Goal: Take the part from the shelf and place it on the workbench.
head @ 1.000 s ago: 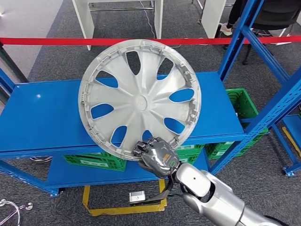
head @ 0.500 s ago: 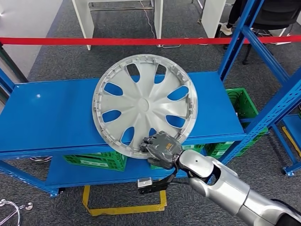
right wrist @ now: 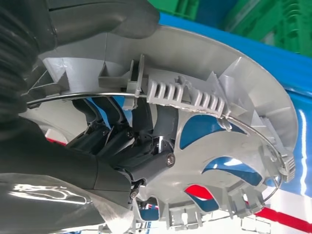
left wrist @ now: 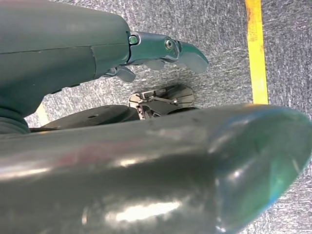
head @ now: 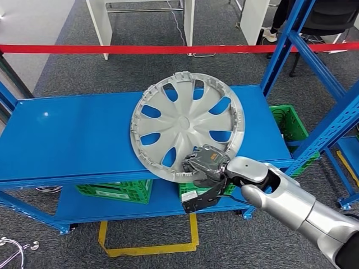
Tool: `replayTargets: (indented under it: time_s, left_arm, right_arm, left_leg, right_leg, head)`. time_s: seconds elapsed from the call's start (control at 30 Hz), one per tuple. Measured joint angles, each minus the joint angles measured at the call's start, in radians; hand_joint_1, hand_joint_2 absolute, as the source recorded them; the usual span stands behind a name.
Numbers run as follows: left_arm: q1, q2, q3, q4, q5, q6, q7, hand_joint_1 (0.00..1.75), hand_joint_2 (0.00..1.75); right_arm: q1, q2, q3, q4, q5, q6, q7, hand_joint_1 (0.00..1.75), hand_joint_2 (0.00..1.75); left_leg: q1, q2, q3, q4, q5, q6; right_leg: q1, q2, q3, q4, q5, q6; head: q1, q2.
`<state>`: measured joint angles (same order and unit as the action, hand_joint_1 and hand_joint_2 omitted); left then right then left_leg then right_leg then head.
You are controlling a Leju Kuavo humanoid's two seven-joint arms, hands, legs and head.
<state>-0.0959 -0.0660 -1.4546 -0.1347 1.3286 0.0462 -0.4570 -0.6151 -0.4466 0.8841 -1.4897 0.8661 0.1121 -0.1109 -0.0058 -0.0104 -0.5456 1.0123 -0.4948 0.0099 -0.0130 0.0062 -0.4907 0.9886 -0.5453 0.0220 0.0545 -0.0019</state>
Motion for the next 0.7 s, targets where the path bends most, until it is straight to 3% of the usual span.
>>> replayTargets:
  time_s: [0.37,0.7]
  left_arm:
    - [0.001,0.001,-0.001,0.002,0.017,-0.001,0.0,0.0,0.0]
    - [0.002,0.001,-0.014,0.004,0.033,-0.005,-0.002,0.0,0.0]
  right_arm:
    - [-0.046,-0.064,0.021,-0.003,-0.083,0.038,0.009,1.62,1.75]
    - [-0.14,-0.133,0.078,-0.018,-0.229,0.178,-0.008,1.65,1.75]
  left_leg:
    - [0.0,0.0,0.0,0.0,0.0,0.0]
    - [0.0,0.0,0.0,0.0,0.0,0.0]
  right_leg:
    - [0.0,-0.001,0.0,0.0,0.0,0.0]
    - [0.0,0.0,0.0,0.0,0.0,0.0]
  head:
    - [0.0,0.0]
    - [0.0,0.0]
